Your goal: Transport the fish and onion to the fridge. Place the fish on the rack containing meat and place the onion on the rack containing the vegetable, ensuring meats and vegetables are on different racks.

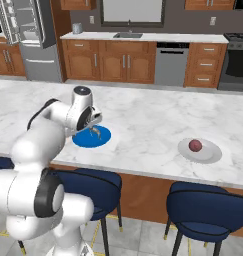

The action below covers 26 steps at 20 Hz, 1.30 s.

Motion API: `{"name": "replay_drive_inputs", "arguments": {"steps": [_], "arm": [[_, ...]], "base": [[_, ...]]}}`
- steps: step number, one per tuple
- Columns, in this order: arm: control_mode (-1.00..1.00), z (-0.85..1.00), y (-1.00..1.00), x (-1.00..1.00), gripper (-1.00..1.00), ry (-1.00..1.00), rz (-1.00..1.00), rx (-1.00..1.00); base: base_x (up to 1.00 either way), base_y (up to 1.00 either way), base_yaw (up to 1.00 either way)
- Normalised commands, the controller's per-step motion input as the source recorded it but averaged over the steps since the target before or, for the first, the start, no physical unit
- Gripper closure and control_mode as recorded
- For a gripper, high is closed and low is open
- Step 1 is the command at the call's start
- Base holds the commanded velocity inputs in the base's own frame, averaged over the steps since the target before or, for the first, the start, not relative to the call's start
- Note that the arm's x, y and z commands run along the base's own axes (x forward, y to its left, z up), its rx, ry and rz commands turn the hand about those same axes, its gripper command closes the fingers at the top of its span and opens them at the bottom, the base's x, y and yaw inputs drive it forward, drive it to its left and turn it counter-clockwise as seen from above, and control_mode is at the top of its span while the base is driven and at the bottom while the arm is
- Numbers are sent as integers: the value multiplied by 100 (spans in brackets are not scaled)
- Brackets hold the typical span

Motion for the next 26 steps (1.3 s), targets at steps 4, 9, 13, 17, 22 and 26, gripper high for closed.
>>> {"name": "replay_drive_inputs", "arguments": {"steps": [4,9,13,17,22,26], "arm": [[-100,-42,16,54,-100,2,-3,-9],[-100,-23,-4,36,-100,9,0,-1],[-100,-15,-14,26,-100,2,0,0],[-100,-20,-4,27,-100,0,0,0],[-100,-21,0,23,-100,0,0,0],[-100,-20,0,39,-100,0,0,0]], "base": [[0,0,0],[0,0,0],[0,0,0],[0,0,0],[0,0,0],[0,0,0]]}}
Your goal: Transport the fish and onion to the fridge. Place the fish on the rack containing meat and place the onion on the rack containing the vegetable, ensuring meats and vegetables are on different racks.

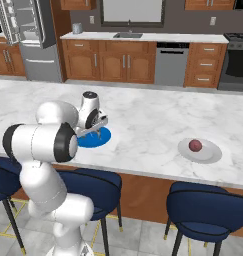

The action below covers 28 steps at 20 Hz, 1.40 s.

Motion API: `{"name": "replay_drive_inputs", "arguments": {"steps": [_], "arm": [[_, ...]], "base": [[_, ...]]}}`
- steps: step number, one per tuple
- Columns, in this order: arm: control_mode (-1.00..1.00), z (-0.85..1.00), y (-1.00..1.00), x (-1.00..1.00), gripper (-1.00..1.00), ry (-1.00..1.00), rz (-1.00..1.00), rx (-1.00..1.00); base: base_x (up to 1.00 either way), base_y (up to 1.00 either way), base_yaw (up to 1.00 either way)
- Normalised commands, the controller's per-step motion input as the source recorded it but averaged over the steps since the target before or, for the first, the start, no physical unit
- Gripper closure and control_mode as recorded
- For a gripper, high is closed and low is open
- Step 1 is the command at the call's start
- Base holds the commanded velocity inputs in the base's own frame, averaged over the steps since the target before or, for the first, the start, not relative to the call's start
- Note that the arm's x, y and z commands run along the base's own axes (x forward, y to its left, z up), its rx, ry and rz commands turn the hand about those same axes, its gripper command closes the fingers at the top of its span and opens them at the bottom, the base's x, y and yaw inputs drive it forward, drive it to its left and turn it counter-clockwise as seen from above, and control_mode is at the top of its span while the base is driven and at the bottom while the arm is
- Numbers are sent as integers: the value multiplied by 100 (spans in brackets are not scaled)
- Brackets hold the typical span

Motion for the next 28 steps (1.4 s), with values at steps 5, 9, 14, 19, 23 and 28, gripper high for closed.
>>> {"name": "replay_drive_inputs", "arguments": {"steps": [5,9,14,19,23,28], "arm": [[-100,-23,0,41,-100,0,0,0],[-100,-19,0,38,-100,2,0,0],[-100,-20,0,28,-100,1,0,0],[-100,-25,0,29,-100,1,0,0],[-100,-24,0,18,-100,0,0,0],[-100,-24,0,20,-100,0,0,0]], "base": [[0,0,0],[0,0,0],[0,0,0],[0,0,0],[0,0,0],[0,0,0]]}}
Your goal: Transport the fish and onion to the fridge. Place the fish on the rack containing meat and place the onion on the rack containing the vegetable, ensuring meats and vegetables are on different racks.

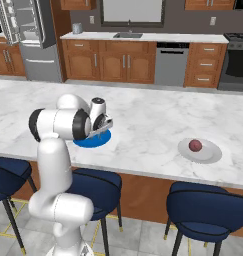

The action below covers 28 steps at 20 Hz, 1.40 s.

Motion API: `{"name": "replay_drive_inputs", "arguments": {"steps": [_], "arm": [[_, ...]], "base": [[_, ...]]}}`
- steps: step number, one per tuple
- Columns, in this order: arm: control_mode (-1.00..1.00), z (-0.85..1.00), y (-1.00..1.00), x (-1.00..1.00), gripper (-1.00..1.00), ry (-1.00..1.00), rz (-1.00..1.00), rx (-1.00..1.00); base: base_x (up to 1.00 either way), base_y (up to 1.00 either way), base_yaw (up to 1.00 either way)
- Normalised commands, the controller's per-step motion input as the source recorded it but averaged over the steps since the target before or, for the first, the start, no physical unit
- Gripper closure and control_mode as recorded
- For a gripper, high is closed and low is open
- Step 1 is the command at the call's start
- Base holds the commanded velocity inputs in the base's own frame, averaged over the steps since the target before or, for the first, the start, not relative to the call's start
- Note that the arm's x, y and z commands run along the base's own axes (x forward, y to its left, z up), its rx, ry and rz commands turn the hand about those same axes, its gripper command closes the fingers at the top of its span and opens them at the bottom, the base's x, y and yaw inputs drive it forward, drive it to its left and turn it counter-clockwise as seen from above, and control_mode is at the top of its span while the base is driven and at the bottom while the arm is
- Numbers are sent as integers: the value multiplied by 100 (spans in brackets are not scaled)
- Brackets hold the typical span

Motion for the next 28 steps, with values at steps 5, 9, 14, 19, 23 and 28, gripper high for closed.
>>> {"name": "replay_drive_inputs", "arguments": {"steps": [5,9,14,19,23,28], "arm": [[-100,-18,0,24,-100,0,0,0],[-100,-11,1,30,-100,0,0,0],[-100,-18,1,23,100,0,0,0],[-100,-25,0,8,100,0,0,0],[-100,-27,1,1,100,5,0,0],[-100,-20,4,0,100,6,0,0]], "base": [[0,0,0],[0,0,0],[0,0,0],[0,0,0],[0,0,0],[0,0,0]]}}
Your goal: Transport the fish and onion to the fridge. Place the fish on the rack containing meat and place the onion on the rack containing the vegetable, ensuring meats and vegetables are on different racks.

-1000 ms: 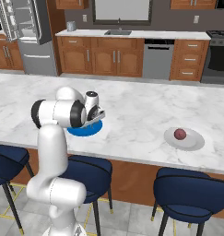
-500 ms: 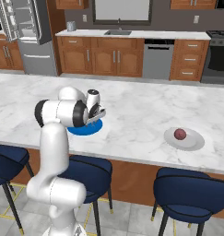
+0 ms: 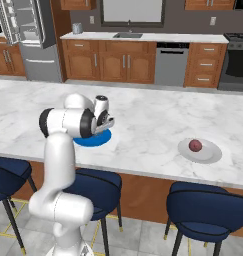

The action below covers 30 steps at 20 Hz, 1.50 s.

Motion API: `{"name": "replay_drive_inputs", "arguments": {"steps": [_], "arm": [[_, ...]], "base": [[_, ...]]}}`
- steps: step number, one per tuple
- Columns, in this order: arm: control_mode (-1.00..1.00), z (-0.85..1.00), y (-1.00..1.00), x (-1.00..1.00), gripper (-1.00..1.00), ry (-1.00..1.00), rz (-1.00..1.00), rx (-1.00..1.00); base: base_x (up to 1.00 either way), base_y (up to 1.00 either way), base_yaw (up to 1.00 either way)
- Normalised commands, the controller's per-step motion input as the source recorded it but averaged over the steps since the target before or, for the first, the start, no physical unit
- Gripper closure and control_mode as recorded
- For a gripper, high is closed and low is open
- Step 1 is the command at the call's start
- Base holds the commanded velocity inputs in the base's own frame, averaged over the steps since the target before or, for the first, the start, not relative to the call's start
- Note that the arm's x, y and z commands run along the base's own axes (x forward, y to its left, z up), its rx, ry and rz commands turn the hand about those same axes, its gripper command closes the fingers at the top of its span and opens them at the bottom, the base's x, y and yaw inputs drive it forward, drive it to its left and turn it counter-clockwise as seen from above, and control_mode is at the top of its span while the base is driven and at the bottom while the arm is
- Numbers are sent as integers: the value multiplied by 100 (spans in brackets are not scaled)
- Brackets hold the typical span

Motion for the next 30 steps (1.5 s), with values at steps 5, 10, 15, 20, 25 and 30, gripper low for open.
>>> {"name": "replay_drive_inputs", "arguments": {"steps": [5,10,15,20,25,30], "arm": [[-100,-1,2,-9,100,-1,0,0],[-100,31,0,-59,100,-4,-8,0],[-100,56,0,-75,100,-8,-15,0],[-100,70,0,-92,100,-17,-28,0],[-100,83,2,-78,100,-13,-43,0],[-100,85,0,-95,100,-27,-33,0]], "base": [[0,0,0],[0,0,0],[0,0,0],[0,0,0],[0,0,0],[0,0,0]]}}
